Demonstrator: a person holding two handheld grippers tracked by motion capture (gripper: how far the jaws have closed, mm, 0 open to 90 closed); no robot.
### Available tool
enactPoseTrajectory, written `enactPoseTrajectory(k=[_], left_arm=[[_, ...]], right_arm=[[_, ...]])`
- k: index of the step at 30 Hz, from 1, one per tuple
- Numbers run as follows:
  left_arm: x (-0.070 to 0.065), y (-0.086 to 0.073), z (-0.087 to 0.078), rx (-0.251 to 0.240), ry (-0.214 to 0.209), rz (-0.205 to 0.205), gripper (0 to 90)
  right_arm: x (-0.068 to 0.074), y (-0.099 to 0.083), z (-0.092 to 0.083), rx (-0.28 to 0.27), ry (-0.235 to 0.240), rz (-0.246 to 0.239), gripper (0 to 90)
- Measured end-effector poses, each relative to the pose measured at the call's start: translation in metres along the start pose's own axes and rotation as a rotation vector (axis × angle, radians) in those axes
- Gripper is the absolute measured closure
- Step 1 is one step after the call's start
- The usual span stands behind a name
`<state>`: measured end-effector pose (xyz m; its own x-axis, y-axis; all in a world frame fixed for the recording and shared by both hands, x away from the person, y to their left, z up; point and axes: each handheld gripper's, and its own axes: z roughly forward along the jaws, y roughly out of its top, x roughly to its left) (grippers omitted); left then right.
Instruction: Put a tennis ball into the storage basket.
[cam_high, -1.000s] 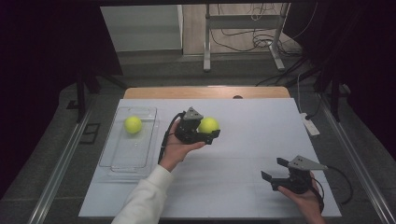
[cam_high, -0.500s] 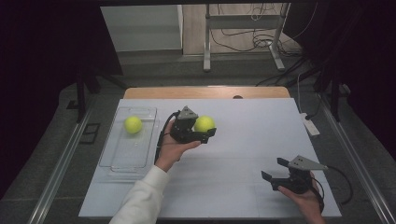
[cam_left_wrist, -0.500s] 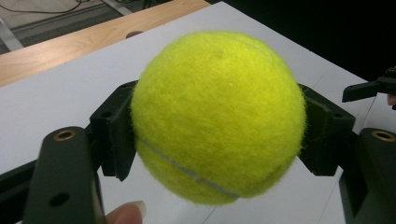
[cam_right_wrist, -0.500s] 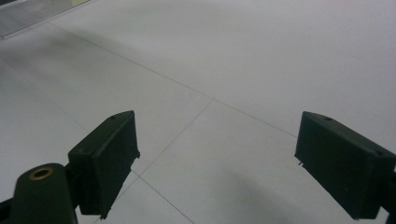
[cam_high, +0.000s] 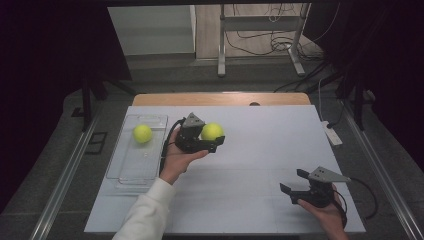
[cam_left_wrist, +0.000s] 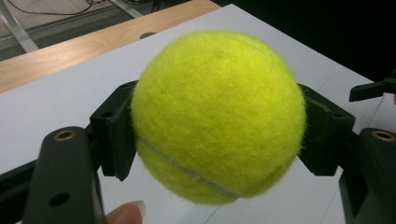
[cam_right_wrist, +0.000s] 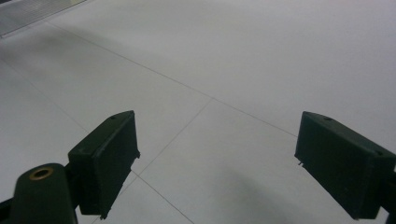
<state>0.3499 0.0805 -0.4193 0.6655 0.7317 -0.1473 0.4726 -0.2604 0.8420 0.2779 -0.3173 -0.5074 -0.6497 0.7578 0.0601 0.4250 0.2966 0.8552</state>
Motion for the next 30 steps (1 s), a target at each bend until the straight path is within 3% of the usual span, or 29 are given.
enactPoseTrajectory(k=[14, 19, 30], left_arm=[[0.004, -0.001, -0.010, -0.014, 0.025, -0.003, 26.9], [0.002, -0.002, -0.017, -0.024, 0.040, 0.021, 26.9], [0.010, -0.006, -0.030, -0.035, 0.052, -0.002, 26.9]], right_arm=[[0.000, 0.000, 0.000, 0.000, -0.001, 0.000, 13.2], [0.000, -0.001, 0.001, 0.002, 0.001, 0.003, 13.2], [0.000, -0.001, 0.000, 0.002, -0.004, 0.003, 13.2]])
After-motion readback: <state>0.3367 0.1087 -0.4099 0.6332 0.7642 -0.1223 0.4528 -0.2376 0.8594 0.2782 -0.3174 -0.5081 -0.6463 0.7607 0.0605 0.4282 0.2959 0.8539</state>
